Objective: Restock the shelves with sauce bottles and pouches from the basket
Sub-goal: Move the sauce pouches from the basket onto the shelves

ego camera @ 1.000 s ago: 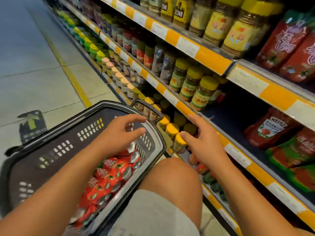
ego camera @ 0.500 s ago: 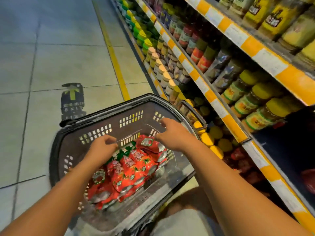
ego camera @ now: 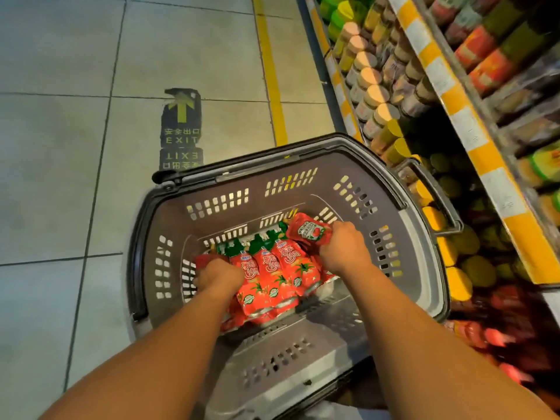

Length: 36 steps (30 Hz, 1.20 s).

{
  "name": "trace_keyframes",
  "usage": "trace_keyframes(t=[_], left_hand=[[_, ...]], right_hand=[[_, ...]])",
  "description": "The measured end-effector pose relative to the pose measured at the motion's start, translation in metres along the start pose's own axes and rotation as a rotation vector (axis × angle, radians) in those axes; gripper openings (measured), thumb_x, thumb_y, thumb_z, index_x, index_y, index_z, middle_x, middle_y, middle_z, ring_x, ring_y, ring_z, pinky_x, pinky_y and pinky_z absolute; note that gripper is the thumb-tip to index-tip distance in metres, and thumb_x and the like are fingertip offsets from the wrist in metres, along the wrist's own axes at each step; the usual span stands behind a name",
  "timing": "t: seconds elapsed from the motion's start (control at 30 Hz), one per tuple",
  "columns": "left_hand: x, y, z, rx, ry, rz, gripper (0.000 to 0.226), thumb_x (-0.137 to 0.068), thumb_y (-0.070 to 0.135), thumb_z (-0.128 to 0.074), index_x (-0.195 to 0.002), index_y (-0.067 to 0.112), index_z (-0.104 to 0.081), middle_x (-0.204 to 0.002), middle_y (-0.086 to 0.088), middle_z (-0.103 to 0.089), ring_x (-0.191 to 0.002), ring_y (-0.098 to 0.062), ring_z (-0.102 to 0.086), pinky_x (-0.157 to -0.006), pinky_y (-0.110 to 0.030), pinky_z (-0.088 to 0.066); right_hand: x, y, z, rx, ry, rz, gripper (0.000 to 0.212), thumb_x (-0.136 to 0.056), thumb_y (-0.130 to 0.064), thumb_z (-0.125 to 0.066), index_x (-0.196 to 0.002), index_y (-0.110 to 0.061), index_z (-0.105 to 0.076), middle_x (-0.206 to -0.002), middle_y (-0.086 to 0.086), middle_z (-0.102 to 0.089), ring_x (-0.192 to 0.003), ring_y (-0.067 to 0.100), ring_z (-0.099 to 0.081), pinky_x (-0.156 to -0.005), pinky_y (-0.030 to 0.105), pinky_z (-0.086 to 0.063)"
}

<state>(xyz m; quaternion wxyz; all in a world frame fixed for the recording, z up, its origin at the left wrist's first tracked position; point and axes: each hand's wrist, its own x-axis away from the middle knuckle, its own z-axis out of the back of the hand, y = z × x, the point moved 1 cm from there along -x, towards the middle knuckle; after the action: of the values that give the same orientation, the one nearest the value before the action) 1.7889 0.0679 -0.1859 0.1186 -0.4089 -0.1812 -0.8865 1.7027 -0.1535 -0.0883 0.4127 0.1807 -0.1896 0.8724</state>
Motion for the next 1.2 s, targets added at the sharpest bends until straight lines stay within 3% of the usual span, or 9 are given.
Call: trace_keyframes(t=[0.2,0.3,0.5,0.63,0.77,0.9,1.07,1.2], left_hand=[[-0.009,0.001,-0.009,-0.158,0.023,0.091,0.051,-0.099,0.041,-0.061,-0.133,0.002,-0.064,-0.136,-0.021,-0.062,-0.124,-0.038,-0.06,-0.092,-0.041,-0.051],[-0.014,-0.003,-0.011,-0.205,0.047,0.114,0.051,-0.1,0.04,-0.059,-0.136,0.004,-0.059,-0.137,-0.021,-0.061,-0.125,-0.04,-0.058,-0.102,-0.046,-0.051],[-0.024,-0.006,-0.013,-0.245,0.013,0.161,0.051,-0.1,0.038,-0.057,-0.136,0.003,-0.061,-0.14,-0.021,-0.059,-0.127,-0.039,-0.058,-0.102,-0.045,-0.051],[-0.03,-0.01,-0.011,-0.158,0.009,0.173,0.058,-0.099,0.046,-0.059,-0.135,0.001,-0.061,-0.137,-0.021,-0.062,-0.122,-0.038,-0.062,-0.101,-0.043,-0.055],[-0.034,-0.017,-0.009,0.027,-0.006,0.205,0.055,-0.094,0.042,-0.069,-0.132,0.003,-0.063,-0.129,-0.021,-0.066,-0.114,-0.038,-0.066,-0.1,-0.046,-0.056],[-0.032,-0.019,-0.009,0.088,0.002,0.201,0.048,-0.094,0.03,-0.073,-0.131,0.002,-0.06,-0.13,-0.022,-0.064,-0.114,-0.039,-0.064,-0.1,-0.047,-0.055],[-0.029,-0.014,-0.01,-0.07,0.01,0.175,0.055,-0.098,0.04,-0.065,-0.137,0.002,-0.057,-0.137,-0.022,-0.06,-0.122,-0.039,-0.06,-0.104,-0.047,-0.052],[-0.027,-0.014,-0.011,-0.151,0.02,0.16,0.054,-0.101,0.041,-0.061,-0.138,0.002,-0.057,-0.137,-0.021,-0.061,-0.12,-0.039,-0.061,-0.101,-0.045,-0.053]], right_hand=[[-0.027,0.02,-0.018,-0.026,-0.062,0.062,0.045,-0.092,-0.02,-0.061,-0.136,-0.012,-0.056,-0.136,0.016,-0.055,-0.124,0.041,-0.053,-0.101,0.048,-0.05],[-0.038,0.026,-0.029,0.073,-0.111,0.091,0.06,-0.095,-0.029,-0.062,-0.15,-0.013,-0.044,-0.148,0.015,-0.047,-0.136,0.04,-0.043,-0.114,0.045,-0.038],[-0.054,0.026,-0.036,0.242,-0.076,0.033,0.045,-0.1,-0.033,-0.057,-0.14,-0.015,-0.048,-0.14,0.012,-0.052,-0.133,0.037,-0.036,-0.1,0.052,-0.044],[-0.056,0.023,-0.043,0.381,-0.02,0.068,0.04,-0.098,-0.029,-0.059,-0.134,-0.014,-0.049,-0.137,0.014,-0.051,-0.131,0.038,-0.042,-0.1,0.051,-0.044],[-0.054,0.02,-0.049,0.359,0.023,0.1,0.038,-0.099,-0.03,-0.061,-0.133,-0.015,-0.053,-0.134,0.015,-0.052,-0.126,0.037,-0.048,-0.097,0.049,-0.047],[-0.054,0.021,-0.049,0.249,-0.018,0.057,0.05,-0.094,-0.037,-0.069,-0.133,-0.014,-0.052,-0.134,0.016,-0.048,-0.121,0.042,-0.056,-0.096,0.05,-0.049],[-0.053,0.025,-0.051,0.009,-0.07,-0.079,0.072,-0.08,-0.038,-0.084,-0.135,-0.008,-0.047,-0.138,0.019,-0.041,-0.122,0.044,-0.056,-0.101,0.049,-0.049],[-0.049,0.027,-0.05,-0.003,-0.162,-0.124,0.083,-0.07,-0.038,-0.09,-0.13,-0.011,-0.039,-0.13,0.019,-0.058,-0.122,0.042,-0.058,-0.1,0.046,-0.049]])
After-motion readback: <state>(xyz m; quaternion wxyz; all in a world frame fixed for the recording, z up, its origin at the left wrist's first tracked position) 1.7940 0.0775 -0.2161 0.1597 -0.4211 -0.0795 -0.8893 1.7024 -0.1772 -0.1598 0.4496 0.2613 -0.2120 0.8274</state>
